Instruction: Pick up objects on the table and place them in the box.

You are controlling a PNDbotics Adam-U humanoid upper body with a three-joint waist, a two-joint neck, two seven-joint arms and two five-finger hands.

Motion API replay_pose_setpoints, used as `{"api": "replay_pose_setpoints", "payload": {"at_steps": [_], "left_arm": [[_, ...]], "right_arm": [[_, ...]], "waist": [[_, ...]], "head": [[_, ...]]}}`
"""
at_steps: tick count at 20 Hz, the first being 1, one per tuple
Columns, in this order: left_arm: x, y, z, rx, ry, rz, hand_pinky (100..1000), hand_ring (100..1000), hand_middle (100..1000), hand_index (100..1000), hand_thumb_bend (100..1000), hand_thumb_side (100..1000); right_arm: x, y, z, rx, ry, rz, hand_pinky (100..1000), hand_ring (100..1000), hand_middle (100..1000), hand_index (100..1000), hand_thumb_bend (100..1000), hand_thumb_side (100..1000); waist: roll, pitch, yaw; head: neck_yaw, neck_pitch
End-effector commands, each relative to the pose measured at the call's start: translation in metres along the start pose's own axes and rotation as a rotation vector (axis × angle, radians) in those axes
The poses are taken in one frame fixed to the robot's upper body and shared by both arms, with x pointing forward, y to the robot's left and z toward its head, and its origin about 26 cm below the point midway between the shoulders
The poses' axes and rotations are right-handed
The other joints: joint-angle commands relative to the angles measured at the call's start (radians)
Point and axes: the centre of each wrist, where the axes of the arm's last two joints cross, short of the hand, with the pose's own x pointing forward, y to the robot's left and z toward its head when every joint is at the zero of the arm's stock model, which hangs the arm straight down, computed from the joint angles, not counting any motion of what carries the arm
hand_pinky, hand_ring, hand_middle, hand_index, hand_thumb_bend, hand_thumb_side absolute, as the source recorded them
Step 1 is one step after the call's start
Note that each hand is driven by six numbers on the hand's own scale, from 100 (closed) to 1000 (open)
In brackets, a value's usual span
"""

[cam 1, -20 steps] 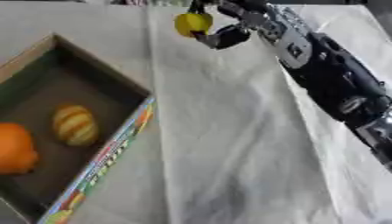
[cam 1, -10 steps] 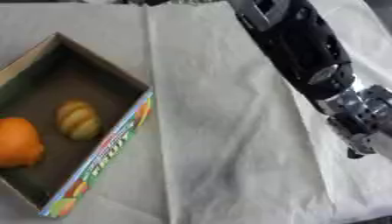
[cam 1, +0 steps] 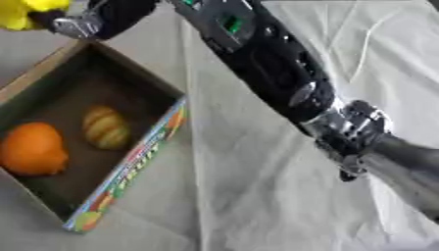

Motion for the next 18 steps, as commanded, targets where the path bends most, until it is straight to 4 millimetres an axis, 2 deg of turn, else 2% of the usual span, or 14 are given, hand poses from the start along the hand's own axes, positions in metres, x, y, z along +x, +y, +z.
{"api": "replay_pose_setpoints", "payload": {"at_steps": [1,8,14,16,18], "left_arm": [[0.005,0.010,-0.010,-0.033,-0.048,-0.039,834,818,764,880,172,261],[0.005,0.012,-0.009,-0.018,-0.047,-0.062,834,817,764,879,165,275],[0.006,0.014,-0.005,-0.015,-0.030,-0.080,834,817,763,879,149,289],[0.006,0.015,-0.004,-0.015,-0.028,-0.083,833,817,763,879,147,291],[0.006,0.015,-0.004,-0.015,-0.026,-0.084,833,817,763,879,146,293]], "right_arm": [[-0.009,0.011,-0.001,0.025,0.036,0.058,703,800,362,478,100,100],[-0.022,0.047,0.009,0.119,0.079,0.140,704,815,366,479,100,113],[-0.012,0.053,0.014,0.199,0.041,0.197,712,817,394,498,100,159],[-0.008,0.052,0.012,0.231,0.019,0.217,727,839,437,533,100,185],[-0.003,0.051,0.011,0.279,-0.013,0.239,754,911,529,632,100,225]], "waist": [[0.005,-0.016,0.006],[-0.005,-0.012,0.006],[-0.010,-0.013,-0.004],[-0.010,-0.015,-0.006],[-0.011,-0.015,-0.007]], "head": [[-0.017,0.000],[-0.010,0.001],[0.006,-0.001],[0.006,0.001],[0.005,0.001]]}}
